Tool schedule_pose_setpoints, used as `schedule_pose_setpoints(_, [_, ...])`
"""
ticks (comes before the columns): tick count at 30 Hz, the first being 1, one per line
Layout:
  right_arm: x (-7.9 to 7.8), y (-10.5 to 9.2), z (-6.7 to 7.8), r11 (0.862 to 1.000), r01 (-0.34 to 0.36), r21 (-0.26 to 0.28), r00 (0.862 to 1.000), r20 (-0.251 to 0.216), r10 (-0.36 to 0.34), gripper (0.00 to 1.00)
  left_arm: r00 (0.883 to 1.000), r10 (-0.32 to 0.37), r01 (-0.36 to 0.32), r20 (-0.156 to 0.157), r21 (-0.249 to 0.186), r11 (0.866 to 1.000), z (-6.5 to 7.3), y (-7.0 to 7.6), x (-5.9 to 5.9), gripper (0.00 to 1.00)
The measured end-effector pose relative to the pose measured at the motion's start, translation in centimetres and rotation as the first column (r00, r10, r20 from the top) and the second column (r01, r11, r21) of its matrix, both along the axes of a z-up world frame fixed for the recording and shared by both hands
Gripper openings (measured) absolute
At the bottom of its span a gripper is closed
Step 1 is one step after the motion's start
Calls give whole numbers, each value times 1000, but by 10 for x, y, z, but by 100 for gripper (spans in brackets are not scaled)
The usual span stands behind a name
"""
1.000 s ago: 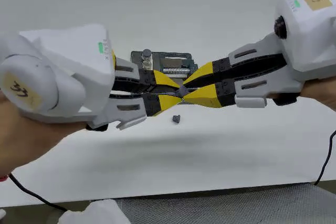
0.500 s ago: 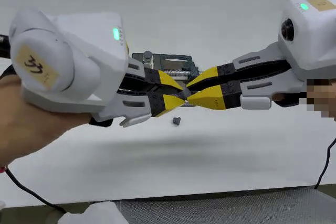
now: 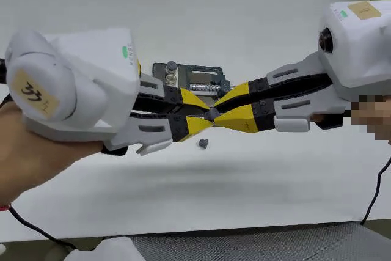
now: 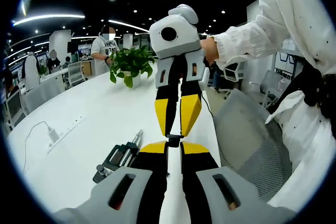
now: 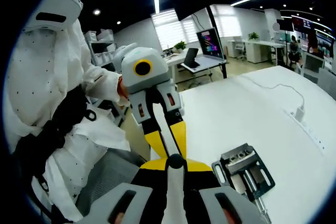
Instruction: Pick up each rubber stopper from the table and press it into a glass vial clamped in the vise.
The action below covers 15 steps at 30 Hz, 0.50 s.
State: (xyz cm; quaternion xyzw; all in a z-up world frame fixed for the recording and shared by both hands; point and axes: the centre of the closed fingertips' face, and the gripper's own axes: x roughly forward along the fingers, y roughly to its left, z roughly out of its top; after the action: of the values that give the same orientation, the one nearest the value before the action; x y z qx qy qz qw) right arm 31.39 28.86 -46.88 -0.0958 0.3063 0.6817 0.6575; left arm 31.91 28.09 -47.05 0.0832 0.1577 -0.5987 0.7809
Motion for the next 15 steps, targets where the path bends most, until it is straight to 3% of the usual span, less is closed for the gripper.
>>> schedule_pose_setpoints(7, [3,5,0,1000,-15,-24,1000,-5,15,5,999,33,-33,-8,-28,999,-3,7,1,11])
schedule_pose_setpoints(13, [12,8,4,999,-9,-37,1000,1,9,5,996,90,-91,-23,-48,995,-8,24,7,17])
schedule_pose_setpoints(15, [17,9,4,999,-6,-42,1000,9,6,5,994,109,-110,-12,-59,992,-7,29,9,19])
